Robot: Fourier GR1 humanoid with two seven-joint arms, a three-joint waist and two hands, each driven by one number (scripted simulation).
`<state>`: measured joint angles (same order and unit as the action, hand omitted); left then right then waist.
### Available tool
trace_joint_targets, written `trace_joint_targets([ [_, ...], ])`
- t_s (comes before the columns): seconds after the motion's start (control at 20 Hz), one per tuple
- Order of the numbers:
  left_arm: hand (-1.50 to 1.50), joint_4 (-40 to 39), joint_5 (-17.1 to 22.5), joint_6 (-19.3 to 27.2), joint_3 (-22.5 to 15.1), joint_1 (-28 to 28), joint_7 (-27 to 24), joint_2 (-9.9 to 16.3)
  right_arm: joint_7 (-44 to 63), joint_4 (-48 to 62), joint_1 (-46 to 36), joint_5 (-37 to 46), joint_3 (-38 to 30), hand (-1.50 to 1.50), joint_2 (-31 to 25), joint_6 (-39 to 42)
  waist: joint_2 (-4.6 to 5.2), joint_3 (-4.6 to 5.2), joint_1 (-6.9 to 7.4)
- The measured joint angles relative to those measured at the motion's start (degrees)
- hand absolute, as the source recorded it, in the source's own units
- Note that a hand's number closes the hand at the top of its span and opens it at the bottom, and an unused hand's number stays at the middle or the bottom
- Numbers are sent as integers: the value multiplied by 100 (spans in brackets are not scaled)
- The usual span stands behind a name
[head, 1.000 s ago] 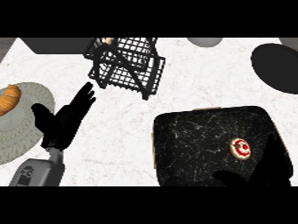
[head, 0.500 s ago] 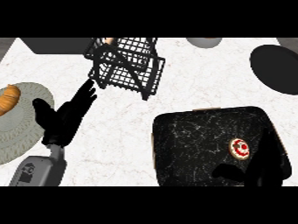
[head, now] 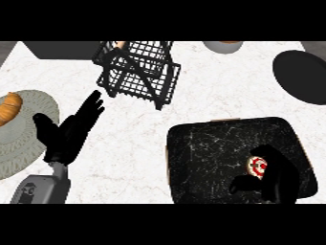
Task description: Pick the cupcake from the tray and place it in the tiered basket
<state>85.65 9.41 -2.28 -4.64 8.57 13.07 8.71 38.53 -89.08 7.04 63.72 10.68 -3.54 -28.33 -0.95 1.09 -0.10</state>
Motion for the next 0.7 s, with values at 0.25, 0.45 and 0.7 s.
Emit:
trace_joint_targets([
  [0.25, 0, 27, -17, 6, 49, 69, 66, -33, 184, -72, 51, 389, 255, 150, 89, -63, -16, 31, -18],
  [0.45, 0, -2, -78, 32, -30, 169, 102, -96, 1102, -173, 6, 787, 967, 150, 23, 629, -22, 108, 43],
  [0.7, 0, 7, -87, -6, -70, 157, 123, -97, 2136, -433, -98, 1045, 1976, 150, -48, 1323, -11, 102, 101],
])
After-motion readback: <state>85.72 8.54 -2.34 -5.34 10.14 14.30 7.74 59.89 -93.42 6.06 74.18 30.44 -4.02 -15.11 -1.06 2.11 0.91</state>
